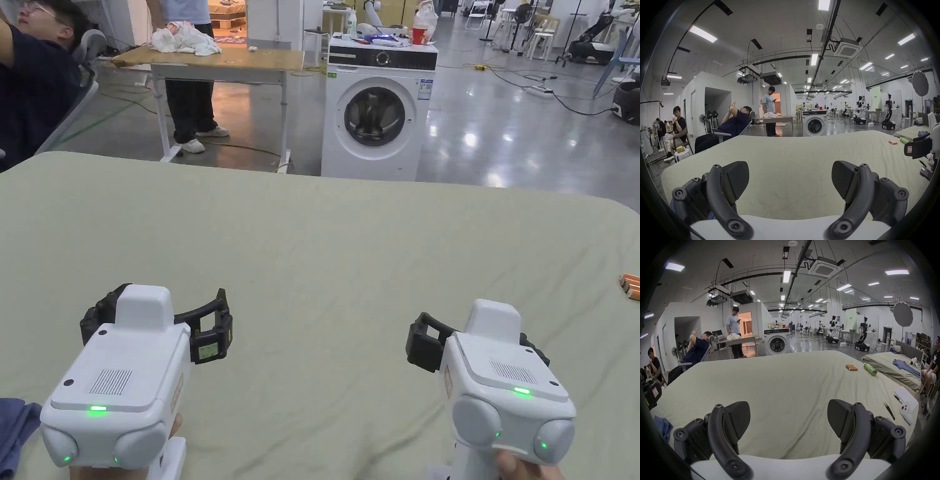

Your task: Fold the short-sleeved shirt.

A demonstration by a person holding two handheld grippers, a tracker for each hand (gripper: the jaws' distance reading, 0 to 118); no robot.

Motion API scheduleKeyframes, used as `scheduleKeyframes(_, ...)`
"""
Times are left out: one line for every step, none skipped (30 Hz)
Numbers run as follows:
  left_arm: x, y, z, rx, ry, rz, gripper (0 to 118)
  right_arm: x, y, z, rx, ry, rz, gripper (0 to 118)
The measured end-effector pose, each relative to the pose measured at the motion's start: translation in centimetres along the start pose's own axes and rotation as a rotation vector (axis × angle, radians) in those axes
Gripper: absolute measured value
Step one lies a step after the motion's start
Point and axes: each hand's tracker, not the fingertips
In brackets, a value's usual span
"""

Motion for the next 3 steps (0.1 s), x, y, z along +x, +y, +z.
scheduleKeyframes(0.0, 0.01, -0.02, 0.0, -0.001, -0.001, 104, 0.05, -0.01, 0.05, 0.002, 0.006, -0.003, 100)
scheduleKeyframes(0.0, 0.03, -0.04, 0.0, 0.0, -0.001, 104, 0.06, 0.02, 0.13, 0.002, 0.011, -0.004, 100)
scheduleKeyframes(0.0, 0.04, -0.09, 0.001, -0.003, -0.001, 104, 0.06, 0.04, 0.14, 0.0, 0.013, -0.003, 100)
